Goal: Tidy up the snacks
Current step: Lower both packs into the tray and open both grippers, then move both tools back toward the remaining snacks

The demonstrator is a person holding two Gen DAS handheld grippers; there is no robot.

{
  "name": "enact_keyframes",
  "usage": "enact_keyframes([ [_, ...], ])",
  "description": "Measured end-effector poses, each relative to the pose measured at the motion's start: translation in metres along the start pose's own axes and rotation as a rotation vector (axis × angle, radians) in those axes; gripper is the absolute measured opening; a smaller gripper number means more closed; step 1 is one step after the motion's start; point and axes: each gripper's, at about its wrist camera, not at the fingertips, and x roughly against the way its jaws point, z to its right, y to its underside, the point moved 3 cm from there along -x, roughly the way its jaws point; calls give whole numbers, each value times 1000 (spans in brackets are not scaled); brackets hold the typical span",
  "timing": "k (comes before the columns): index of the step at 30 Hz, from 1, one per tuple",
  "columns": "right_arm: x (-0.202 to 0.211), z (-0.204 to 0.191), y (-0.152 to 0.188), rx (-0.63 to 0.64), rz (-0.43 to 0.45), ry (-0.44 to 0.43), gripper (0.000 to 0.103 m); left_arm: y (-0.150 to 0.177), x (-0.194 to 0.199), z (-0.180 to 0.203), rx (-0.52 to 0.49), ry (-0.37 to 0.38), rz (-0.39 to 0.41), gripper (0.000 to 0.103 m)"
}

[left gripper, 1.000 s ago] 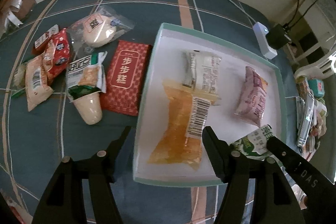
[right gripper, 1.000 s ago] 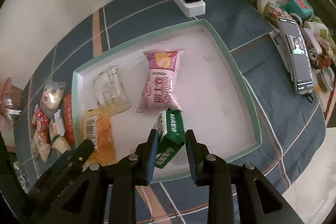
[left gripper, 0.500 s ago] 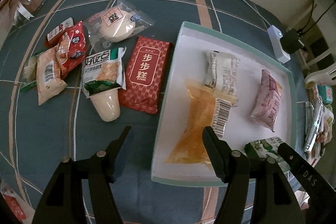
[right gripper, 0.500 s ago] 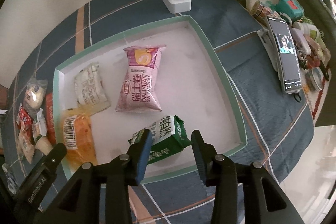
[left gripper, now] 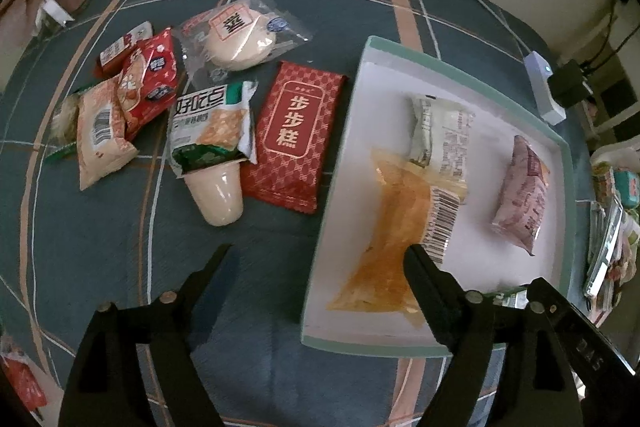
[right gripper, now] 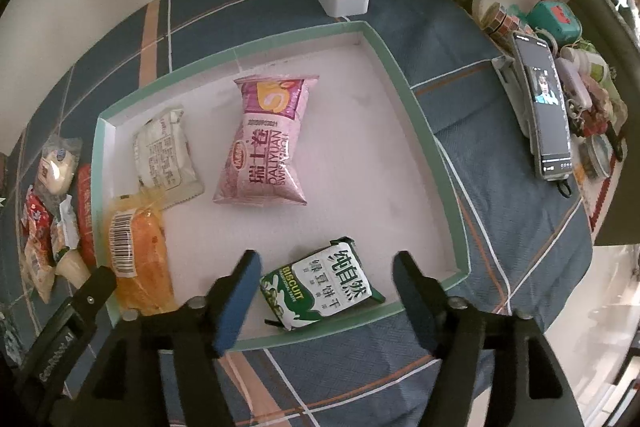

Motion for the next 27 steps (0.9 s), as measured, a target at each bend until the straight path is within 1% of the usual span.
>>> enact_keyframes([
  [1, 0, -1, 0, 0, -2, -6, 83, 0, -1, -2, 7, -7, -2, 91],
  [3, -1, -3, 0, 3, -6, -14, 89, 0, -2, -5, 20, -24, -6, 94],
  [5, -2, -6, 1, 11, -7, -13, 94, 1, -2, -10, 34, -36, -9, 95],
  [7, -3, -9, 1, 17, -6, -11, 102, 2, -2, -14, 44, -42, -11, 95],
  [16, -5, -15, 1, 50, -1, -7, 103, 3, 3, -36, 92, -73, -13, 97],
  [22, -1, -26, 3, 86, 18, 7, 103, 3, 10, -51, 111, -56, -13, 97],
  [25, 1, -36, 6, 113, 22, -9, 103, -4, 13, -58, 118, -68, 1, 97],
  [27, 2, -43, 8, 127, 21, -21, 103, -7, 17, -69, 128, -76, 10, 97],
])
